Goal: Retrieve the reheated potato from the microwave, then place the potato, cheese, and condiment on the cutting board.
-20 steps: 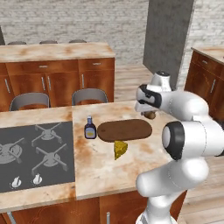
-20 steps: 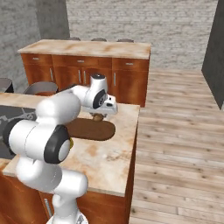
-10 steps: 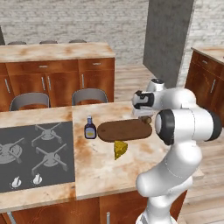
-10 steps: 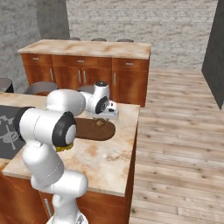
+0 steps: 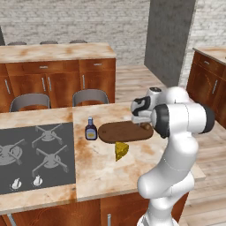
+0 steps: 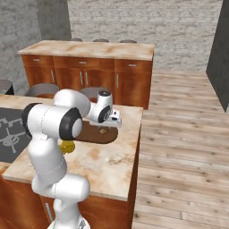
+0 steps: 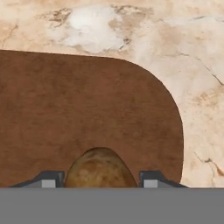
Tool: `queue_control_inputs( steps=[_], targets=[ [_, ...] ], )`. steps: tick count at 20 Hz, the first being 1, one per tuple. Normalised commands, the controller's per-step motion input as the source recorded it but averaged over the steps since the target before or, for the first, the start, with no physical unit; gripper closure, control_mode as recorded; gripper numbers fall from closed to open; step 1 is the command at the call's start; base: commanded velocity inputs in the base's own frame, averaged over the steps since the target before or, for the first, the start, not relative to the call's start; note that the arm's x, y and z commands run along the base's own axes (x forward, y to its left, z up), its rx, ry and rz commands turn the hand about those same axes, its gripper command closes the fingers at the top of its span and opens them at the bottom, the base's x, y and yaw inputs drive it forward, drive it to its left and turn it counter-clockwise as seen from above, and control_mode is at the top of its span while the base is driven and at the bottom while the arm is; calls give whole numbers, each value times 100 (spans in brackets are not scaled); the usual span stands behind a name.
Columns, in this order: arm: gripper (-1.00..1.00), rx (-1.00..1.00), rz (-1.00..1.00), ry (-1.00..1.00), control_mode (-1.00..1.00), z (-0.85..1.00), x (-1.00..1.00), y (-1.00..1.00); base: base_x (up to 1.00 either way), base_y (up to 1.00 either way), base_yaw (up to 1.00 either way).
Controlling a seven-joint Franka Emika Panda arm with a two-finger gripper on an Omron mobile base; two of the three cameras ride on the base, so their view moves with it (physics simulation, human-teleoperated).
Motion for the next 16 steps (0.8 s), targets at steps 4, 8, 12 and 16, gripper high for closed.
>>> queue_control_inputs(
  steps=[4, 8, 12, 16],
  targets=[
    [100, 0, 0, 0, -100, -31, 21, 3, 0, 0, 0],
    [100, 0, 0, 0, -100, -29, 23, 1, 0, 0, 0],
    [100, 0, 0, 0, -100, -27, 28, 0, 0, 0, 0],
    [100, 0, 0, 0, -100, -33, 1, 0, 0, 0, 0]
  ],
)
